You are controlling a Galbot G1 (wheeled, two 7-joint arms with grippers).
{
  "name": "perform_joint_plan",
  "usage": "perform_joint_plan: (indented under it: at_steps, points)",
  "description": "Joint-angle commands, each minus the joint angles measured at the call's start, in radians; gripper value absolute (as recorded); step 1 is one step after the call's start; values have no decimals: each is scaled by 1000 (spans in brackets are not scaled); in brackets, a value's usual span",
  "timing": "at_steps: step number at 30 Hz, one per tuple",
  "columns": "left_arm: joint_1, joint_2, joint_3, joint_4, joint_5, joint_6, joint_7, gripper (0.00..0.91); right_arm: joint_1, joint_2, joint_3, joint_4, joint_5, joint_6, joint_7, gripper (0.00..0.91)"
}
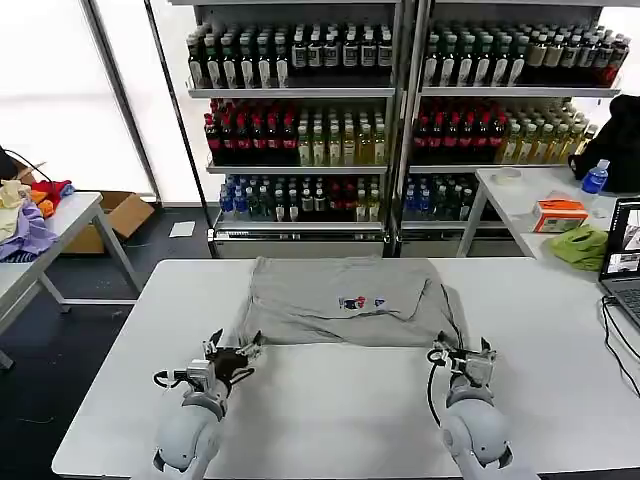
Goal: Fold and organize the clothes.
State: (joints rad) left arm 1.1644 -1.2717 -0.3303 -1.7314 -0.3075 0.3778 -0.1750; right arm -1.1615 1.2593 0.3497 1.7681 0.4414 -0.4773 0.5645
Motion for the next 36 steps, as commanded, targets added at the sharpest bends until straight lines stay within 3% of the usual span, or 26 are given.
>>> perform_joint_plan:
  at_steps: [1, 2, 3, 4, 21, 30, 36]
  points:
    - [0, 1, 2, 14, 5, 2, -1, 10, -6, 3, 0, -83, 21, -3, -15, 836]
    - [0, 1, 3, 16, 7, 2, 0, 0, -6, 5, 0, -90, 22, 2, -19, 413]
    - [0, 2, 5, 19, 8, 2, 1, 0, -5, 9, 1, -95, 23, 6, -22, 161]
    - [-1, 3, 6, 22, 9, 2, 1, 0, -6, 10, 2, -98, 22, 16, -29, 0]
    - [31, 34, 37, -8, 15, -10, 1, 0, -58, 7, -6, 11, 37, 17, -23, 0]
    - [157, 70, 26, -224, 8, -11, -13, 0, -209, -15, 23, 328, 43, -10, 32, 0]
    - [345, 128, -5, -437, 4, -17, -40, 0, -389, -27, 43, 490, 21, -4, 60, 0]
